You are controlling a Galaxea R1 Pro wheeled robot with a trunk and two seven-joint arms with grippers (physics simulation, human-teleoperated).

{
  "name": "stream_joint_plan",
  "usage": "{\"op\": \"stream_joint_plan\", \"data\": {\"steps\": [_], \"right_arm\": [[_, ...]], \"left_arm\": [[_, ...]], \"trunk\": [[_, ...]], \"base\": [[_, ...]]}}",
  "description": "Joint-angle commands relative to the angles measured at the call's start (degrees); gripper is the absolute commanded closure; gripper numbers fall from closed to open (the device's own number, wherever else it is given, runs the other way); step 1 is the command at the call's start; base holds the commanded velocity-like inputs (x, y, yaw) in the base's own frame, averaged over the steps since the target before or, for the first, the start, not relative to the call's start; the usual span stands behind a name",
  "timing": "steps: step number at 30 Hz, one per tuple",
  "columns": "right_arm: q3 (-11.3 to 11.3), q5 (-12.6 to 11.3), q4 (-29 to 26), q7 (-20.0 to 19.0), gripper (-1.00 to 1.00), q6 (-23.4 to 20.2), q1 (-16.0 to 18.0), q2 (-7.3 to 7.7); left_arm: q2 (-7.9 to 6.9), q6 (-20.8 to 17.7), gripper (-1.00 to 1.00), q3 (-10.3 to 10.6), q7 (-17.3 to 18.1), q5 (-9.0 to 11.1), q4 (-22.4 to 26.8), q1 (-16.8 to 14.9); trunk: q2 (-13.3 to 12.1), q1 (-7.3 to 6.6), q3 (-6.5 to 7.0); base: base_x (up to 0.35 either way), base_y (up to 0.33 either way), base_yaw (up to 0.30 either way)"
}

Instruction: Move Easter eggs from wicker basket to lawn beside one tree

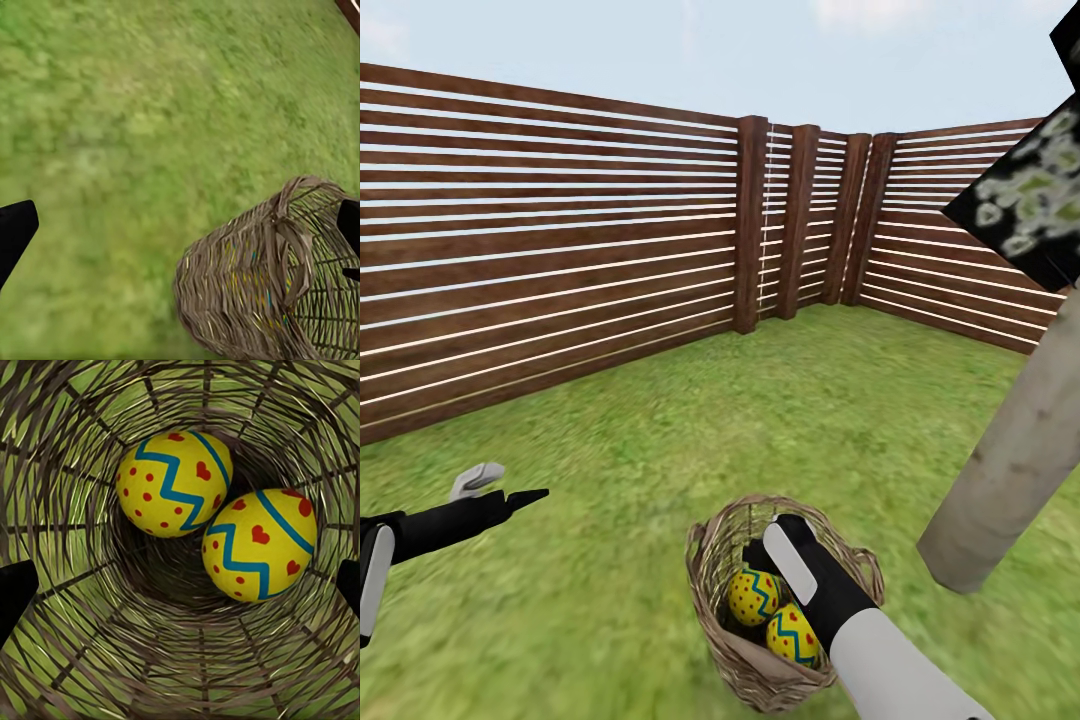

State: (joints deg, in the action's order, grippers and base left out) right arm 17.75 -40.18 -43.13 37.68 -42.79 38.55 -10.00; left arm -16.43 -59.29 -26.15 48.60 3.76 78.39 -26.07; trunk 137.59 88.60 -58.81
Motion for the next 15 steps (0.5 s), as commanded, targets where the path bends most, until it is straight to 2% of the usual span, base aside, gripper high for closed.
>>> {"op": "stream_joint_plan", "data": {"steps": [1,15], "right_arm": [[0.1,-0.5,0.0,0.6,-1.0,-0.1,0.0,0.0],[0.1,-0.4,0.7,0.6,-1.0,0.1,0.0,0.0]], "left_arm": [[-0.01,-0.5,-1.0,0.0,-0.1,0.4,0.0,0.0],[-0.01,-0.5,-1.0,0.0,-0.1,0.4,0.0,0.0]], "trunk": [[0.0,-0.01,-0.06],[5.2,2.84,-2.39]], "base": [[0.004,0.0,0.0],[0.0,0.0,0.0]]}}
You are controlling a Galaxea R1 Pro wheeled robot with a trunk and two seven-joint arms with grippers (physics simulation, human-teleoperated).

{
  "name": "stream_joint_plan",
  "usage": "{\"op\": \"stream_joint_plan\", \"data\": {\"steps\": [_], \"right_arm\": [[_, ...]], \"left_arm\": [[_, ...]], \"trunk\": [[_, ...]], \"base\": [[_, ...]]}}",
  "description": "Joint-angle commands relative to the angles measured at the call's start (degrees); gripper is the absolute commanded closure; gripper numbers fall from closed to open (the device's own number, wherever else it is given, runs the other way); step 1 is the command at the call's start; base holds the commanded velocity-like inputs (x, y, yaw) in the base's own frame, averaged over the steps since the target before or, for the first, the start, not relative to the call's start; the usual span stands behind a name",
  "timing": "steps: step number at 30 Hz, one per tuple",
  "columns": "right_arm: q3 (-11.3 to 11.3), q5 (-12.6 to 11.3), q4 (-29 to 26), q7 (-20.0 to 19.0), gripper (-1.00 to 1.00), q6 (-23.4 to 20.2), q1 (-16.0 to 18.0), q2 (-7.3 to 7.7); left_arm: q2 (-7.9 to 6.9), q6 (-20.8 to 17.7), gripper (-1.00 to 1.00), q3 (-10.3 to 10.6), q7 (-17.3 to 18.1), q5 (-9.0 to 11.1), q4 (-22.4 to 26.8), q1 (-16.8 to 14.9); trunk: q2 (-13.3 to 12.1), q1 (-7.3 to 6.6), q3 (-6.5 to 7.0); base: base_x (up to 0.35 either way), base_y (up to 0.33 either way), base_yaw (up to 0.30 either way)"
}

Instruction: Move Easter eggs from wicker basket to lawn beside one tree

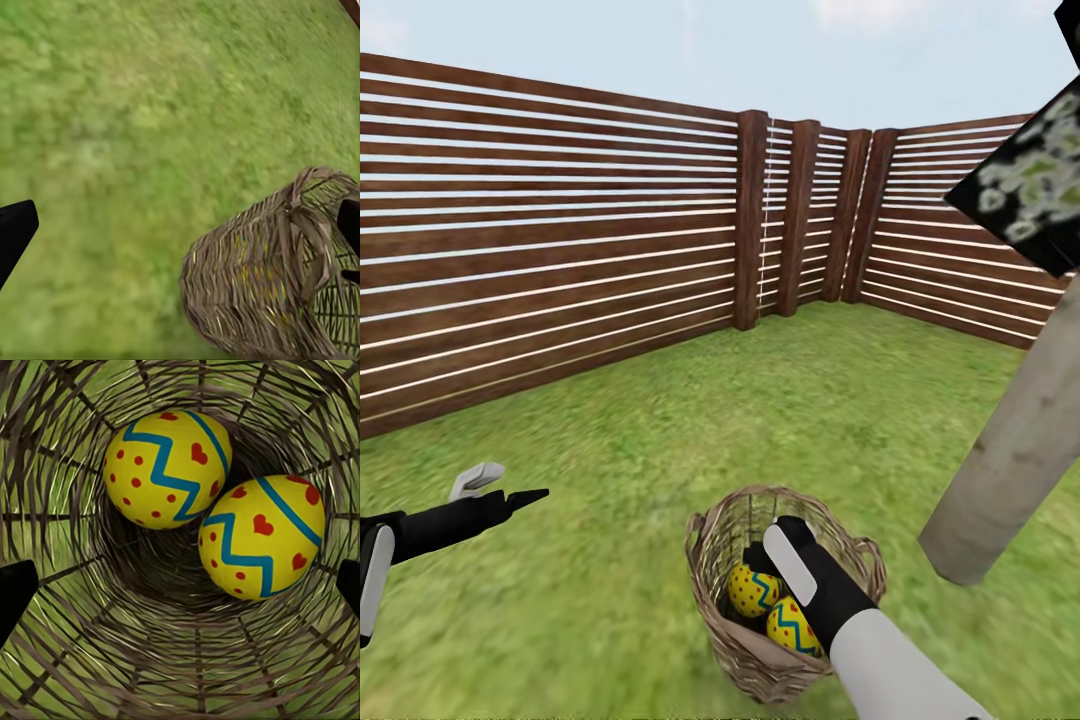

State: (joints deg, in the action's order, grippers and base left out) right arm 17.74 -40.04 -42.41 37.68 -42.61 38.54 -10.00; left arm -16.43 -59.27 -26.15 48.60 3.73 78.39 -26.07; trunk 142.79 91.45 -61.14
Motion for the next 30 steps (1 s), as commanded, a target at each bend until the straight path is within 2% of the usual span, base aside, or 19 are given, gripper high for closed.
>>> {"op": "stream_joint_plan", "data": {"steps": [1,14,23,30], "right_arm": [[0.1,-0.5,0.0,0.6,-1.0,0.0,0.0,0.0],[0.1,-0.4,0.0,0.5,-1.0,0.4,0.0,0.0],[0.1,-0.4,0.0,0.5,-1.0,0.5,0.0,0.0],[0.2,-0.3,0.0,0.5,-1.0,0.5,0.0,0.0]], "left_arm": [[0.0,-0.5,-1.0,0.0,-0.1,0.4,0.0,0.0],[0.08,-0.5,-1.0,0.0,-0.1,0.4,0.0,0.0],[0.08,-0.5,-1.0,0.1,-0.1,0.4,0.2,0.0],[0.08,-0.5,-1.0,0.1,-0.1,0.4,0.2,0.0]], "trunk": [[0.4,0.21,-0.24],[0.6,0.55,-3.12],[0.6,0.55,-3.12],[0.6,0.55,-3.12]], "base": [[0.0,0.0,0.0],[0.0,0.0,0.0],[0.005,0.001,0.0],[0.143,0.046,0.0]]}}
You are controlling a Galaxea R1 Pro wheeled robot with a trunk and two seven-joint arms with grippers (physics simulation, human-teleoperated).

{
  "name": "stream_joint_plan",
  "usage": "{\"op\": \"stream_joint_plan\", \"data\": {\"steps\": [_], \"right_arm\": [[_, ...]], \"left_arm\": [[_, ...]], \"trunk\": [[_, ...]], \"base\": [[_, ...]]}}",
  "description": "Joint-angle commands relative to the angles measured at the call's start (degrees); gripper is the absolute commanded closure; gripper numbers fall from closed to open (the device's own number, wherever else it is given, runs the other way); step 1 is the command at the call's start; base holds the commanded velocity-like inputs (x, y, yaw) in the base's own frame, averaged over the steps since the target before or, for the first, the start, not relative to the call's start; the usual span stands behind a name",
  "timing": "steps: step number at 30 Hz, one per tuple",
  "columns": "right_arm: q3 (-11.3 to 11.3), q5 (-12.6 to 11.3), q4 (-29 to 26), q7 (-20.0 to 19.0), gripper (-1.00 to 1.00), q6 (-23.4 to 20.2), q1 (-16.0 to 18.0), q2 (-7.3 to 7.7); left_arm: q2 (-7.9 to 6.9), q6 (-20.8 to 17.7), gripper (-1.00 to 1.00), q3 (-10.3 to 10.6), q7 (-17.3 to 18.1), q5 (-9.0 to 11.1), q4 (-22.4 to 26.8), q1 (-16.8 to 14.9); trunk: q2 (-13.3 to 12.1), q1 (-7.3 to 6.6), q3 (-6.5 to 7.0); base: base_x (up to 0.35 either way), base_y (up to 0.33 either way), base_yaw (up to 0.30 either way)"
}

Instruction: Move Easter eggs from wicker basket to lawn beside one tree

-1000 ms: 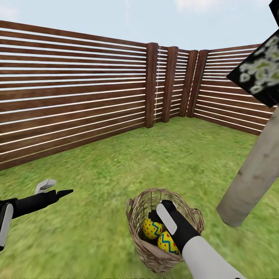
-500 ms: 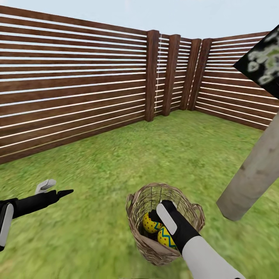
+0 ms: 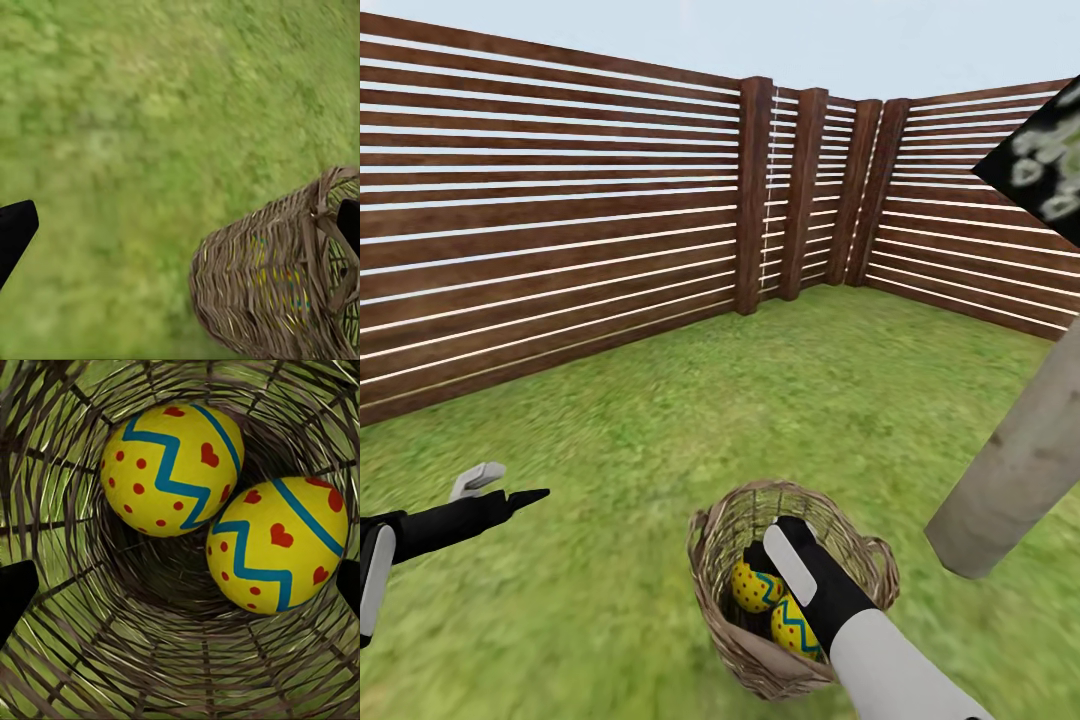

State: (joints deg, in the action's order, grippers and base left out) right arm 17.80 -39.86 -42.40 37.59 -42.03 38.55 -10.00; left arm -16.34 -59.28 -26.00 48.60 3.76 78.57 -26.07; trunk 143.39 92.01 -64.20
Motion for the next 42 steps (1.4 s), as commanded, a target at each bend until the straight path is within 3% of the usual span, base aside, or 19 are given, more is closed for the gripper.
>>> {"op": "stream_joint_plan", "data": {"steps": [1,17,42], "right_arm": [[0.1,-0.5,-0.1,0.6,-1.0,-0.1,0.0,0.0],[0.1,-0.5,-0.1,0.6,-1.0,0.0,0.0,0.0],[0.1,-0.4,0.4,0.6,-1.0,0.3,0.0,0.0]], "left_arm": [[-0.01,-0.5,-1.0,0.0,-0.1,0.4,0.0,0.0],[0.02,-0.5,-1.0,0.0,-0.1,0.4,0.1,0.0],[-0.01,-0.5,-1.0,0.0,-0.1,0.4,0.1,0.0]], "trunk": [[0.0,-0.01,-0.05],[0.0,-0.01,-0.05],[0.3,0.61,-5.37]], "base": [[0.036,0.011,0.0],[0.068,0.037,0.0],[0.0,0.0,0.0]]}}
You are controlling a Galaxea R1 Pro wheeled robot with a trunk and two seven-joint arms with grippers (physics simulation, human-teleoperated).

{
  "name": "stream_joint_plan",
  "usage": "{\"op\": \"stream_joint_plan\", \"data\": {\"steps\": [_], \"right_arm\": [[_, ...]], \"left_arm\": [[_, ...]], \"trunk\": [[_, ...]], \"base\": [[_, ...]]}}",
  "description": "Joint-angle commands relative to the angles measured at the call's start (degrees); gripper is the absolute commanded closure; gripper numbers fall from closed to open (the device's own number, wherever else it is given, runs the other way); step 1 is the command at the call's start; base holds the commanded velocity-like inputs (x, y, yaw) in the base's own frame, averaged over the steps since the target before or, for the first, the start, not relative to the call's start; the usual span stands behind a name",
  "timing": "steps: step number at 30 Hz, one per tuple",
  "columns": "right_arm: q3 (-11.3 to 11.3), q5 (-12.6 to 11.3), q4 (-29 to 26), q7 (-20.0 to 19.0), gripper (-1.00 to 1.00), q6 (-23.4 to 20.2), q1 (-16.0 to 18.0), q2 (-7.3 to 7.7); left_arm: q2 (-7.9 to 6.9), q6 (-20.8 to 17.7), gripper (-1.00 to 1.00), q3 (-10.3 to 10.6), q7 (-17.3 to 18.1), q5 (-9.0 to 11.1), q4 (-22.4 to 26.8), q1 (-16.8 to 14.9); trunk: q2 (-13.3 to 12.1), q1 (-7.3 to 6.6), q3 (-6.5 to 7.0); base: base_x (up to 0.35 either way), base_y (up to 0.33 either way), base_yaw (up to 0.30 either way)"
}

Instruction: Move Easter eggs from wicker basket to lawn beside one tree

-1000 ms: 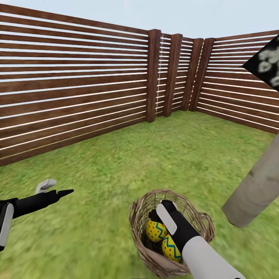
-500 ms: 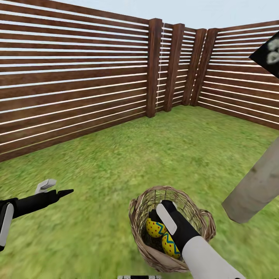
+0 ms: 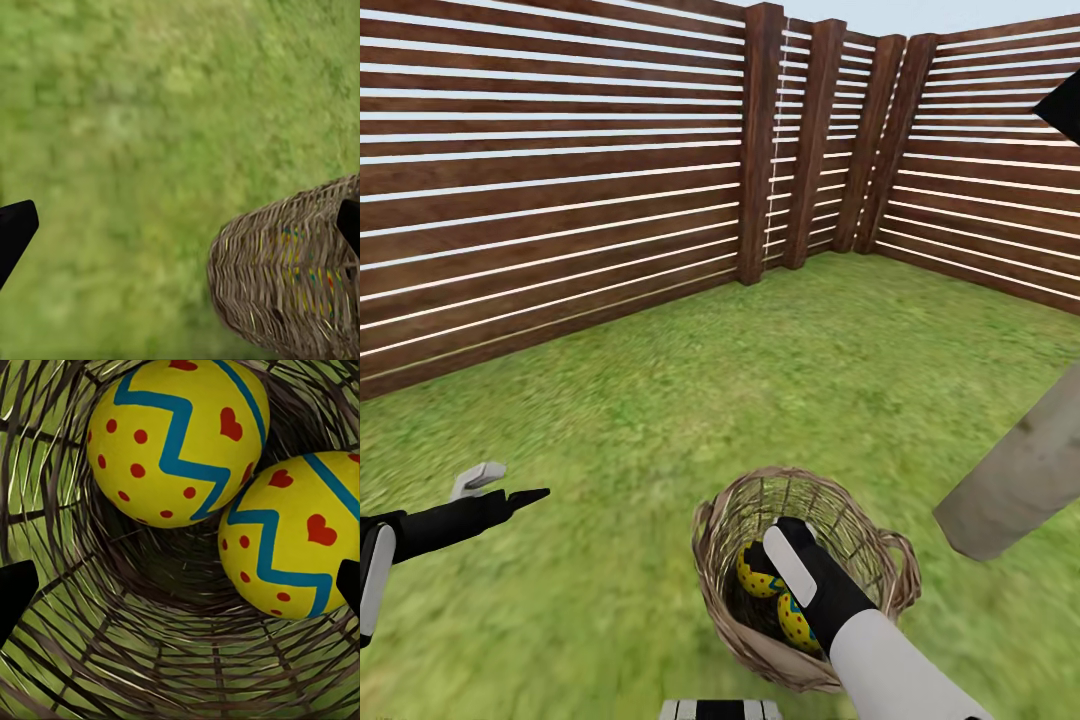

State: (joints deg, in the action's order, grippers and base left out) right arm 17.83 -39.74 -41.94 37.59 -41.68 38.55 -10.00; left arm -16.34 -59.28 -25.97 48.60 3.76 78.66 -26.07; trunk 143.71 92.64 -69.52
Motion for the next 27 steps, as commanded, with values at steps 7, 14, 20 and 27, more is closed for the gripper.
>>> {"op": "stream_joint_plan", "data": {"steps": [7,14,20,27], "right_arm": [[0.1,-0.5,-0.1,0.6,-1.0,-0.1,0.0,0.0],[0.1,-0.4,0.0,0.6,-1.0,-0.1,0.0,0.0],[0.1,-0.4,0.0,0.6,-1.0,-0.1,0.0,0.0],[0.2,-0.4,0.0,0.6,-1.0,1.1,0.0,0.0]], "left_arm": [[0.04,-0.5,-1.0,0.0,-0.1,0.4,0.0,0.0],[0.12,-0.5,-1.0,0.1,-0.1,0.4,0.2,0.0],[0.11,-0.5,-1.0,0.0,-0.1,0.4,0.2,0.0],[0.1,-0.5,-1.0,0.0,-0.1,0.4,0.2,0.0]], "trunk": [[0.0,-0.01,-0.05],[0.0,-0.01,-0.05],[0.0,-0.01,-0.05],[0.0,-0.01,-0.05]], "base": [[0.0,0.0,0.0],[-0.021,-0.092,0.0],[-0.02,-0.052,0.0],[-0.001,-0.004,0.0]]}}
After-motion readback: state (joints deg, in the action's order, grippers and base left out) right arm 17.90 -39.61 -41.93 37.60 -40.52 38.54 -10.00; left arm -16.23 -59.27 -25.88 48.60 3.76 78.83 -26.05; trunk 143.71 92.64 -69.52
